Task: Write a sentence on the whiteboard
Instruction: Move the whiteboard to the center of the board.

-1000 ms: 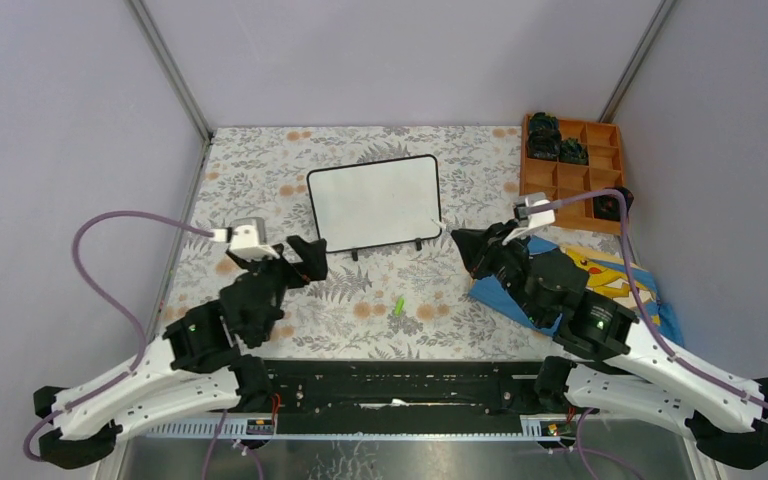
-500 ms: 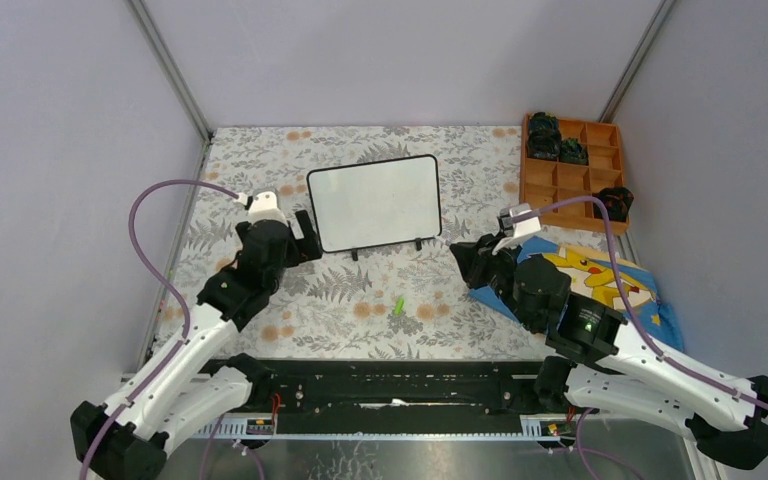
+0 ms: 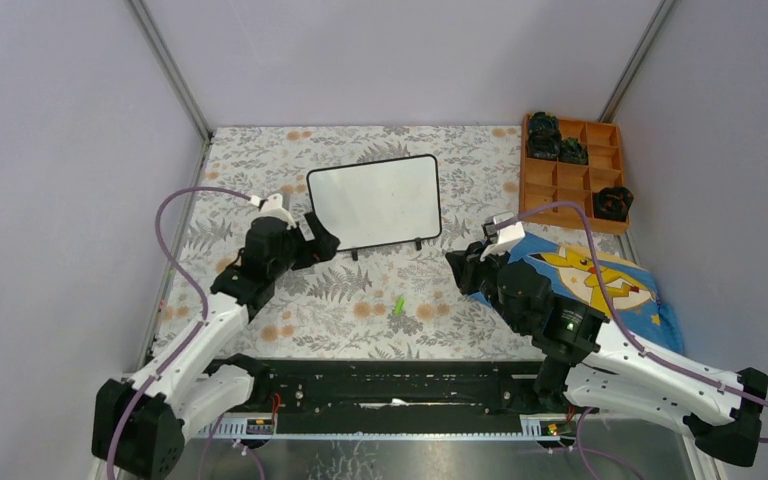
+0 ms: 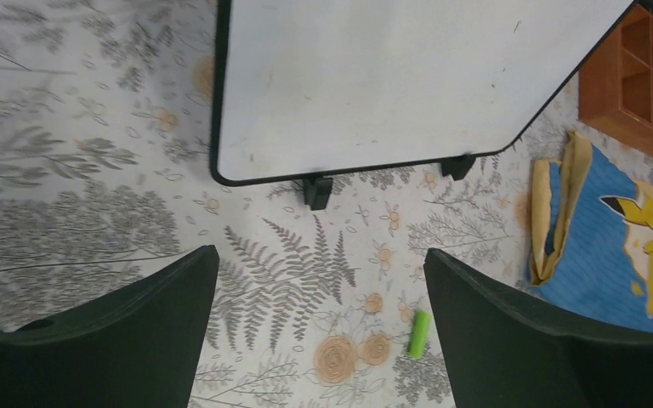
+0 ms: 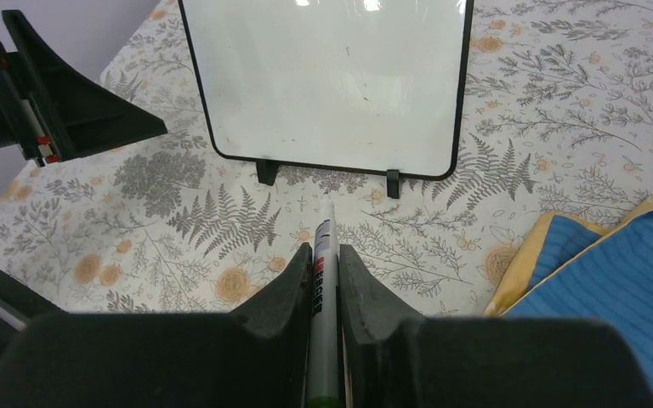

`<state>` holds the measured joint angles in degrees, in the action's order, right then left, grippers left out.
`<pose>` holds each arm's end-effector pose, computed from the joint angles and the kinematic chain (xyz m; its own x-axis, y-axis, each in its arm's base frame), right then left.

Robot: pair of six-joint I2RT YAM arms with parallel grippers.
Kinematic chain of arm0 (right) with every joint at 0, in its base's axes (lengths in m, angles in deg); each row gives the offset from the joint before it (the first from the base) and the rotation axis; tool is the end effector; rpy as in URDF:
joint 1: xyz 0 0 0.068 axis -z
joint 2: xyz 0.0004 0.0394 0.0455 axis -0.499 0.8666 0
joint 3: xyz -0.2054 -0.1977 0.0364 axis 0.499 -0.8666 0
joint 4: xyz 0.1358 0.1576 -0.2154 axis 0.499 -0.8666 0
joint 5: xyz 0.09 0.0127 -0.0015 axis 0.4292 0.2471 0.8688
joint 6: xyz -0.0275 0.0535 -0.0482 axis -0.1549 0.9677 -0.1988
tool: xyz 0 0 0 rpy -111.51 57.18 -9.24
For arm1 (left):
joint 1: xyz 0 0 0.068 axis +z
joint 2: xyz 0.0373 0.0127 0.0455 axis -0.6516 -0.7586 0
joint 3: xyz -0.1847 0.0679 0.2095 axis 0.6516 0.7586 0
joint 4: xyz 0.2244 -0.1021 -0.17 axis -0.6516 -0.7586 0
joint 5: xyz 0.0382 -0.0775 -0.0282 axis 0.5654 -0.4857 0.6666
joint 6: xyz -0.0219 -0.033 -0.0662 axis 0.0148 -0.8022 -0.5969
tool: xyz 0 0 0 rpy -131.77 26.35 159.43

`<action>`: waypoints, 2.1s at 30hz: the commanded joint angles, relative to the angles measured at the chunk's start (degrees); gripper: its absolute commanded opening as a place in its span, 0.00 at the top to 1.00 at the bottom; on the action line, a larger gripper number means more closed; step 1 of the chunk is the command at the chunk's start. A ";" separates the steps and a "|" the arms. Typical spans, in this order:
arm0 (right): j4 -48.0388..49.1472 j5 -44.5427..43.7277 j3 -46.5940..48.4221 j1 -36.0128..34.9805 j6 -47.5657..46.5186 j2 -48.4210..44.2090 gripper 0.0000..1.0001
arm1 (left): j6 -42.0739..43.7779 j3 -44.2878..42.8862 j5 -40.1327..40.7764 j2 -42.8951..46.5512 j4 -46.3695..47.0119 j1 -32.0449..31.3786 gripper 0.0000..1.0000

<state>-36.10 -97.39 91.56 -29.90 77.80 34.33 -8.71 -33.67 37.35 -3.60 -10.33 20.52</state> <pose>0.1439 0.1803 0.3287 -0.2305 0.1661 -0.9588 -0.4324 0.8652 0.2539 0.2462 -0.0896 0.2391 -0.5569 -0.3493 -0.7536 0.0548 0.8898 -0.4530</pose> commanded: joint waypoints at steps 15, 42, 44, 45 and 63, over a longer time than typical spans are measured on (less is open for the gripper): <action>7.50 -0.76 -3.04 0.16 -1.85 0.67 1.00 | -7.63 -2.66 16.36 -21.10 9.05 -13.67 0.20; 5.37 -3.17 -2.53 0.23 -3.91 -2.63 1.00 | -9.03 -7.36 29.83 -39.60 17.53 -19.90 0.47; 5.23 -3.15 -2.52 0.16 -4.24 -2.83 1.00 | -9.12 -7.67 30.26 -40.22 17.75 -20.10 0.49; 5.11 -3.22 -2.53 0.16 -4.30 -3.08 1.00 | -9.12 -7.82 30.35 -40.56 17.78 -20.11 0.49; 4.26 -2.93 -2.96 0.16 -3.46 -4.30 1.00 | -7.85 -11.73 31.52 -44.58 15.70 -20.39 0.65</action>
<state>-33.42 -98.87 88.07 -29.90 74.59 30.46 -17.39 -43.66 66.35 -47.45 3.75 0.54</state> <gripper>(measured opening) 0.186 0.368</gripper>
